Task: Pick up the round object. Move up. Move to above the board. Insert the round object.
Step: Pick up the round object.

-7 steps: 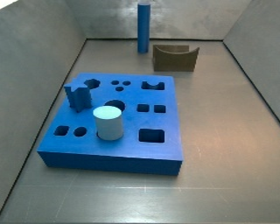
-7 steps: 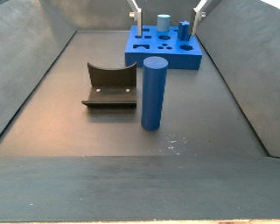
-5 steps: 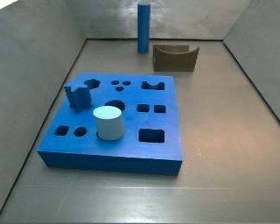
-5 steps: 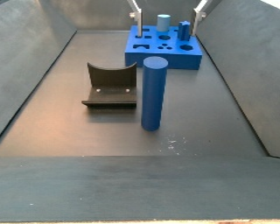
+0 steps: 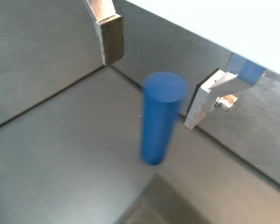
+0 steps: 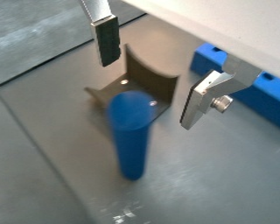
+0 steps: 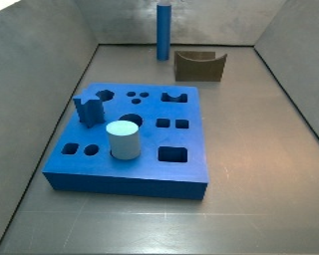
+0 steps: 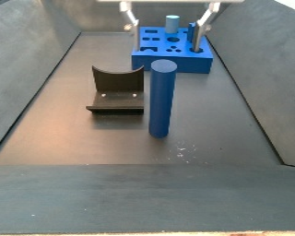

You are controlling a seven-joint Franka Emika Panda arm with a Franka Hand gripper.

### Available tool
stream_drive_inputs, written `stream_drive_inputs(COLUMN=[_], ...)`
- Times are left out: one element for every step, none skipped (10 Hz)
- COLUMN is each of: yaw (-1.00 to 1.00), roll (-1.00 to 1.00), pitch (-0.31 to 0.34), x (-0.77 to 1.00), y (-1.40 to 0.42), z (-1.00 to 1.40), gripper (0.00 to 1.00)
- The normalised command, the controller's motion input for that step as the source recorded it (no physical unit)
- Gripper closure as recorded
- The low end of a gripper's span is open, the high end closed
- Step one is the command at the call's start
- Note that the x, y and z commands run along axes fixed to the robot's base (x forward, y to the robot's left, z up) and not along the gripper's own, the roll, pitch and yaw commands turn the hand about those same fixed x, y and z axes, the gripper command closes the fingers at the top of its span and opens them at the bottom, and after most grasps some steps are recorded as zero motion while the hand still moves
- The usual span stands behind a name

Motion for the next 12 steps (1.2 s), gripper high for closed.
stream_drive_inputs(yaw=[-0.06,-0.02,-0.05,-0.05,-0.05,-0.05,-0.04,0.0,0.0,0.0,0.0,0.0], roll=[-0.01,0.0,0.0,0.0,-0.01,0.0,-0.01,0.0,0.0,0.0,0.0,0.0], pitch=[-0.041,-0.063,-0.106,-0.111,-0.121,-0.106,-0.083,0.0,0.0,0.0,0.0,0.0], x=[0.1,0.0,-0.02,-0.01,0.0,0.0,0.0,0.0,0.0,0.0,0.0,0.0], y=[0.33,0.16,0.05,0.08,0.09,0.1,0.06,0.0,0.0,0.0,0.0,0.0], z=[-0.38,-0.4,-0.47,-0.47,-0.45,-0.42,-0.27,0.0,0.0,0.0,0.0,0.0], gripper=[0.0,0.0,0.0,0.0,0.0,0.0,0.0,0.0,1.0,1.0,1.0,1.0])
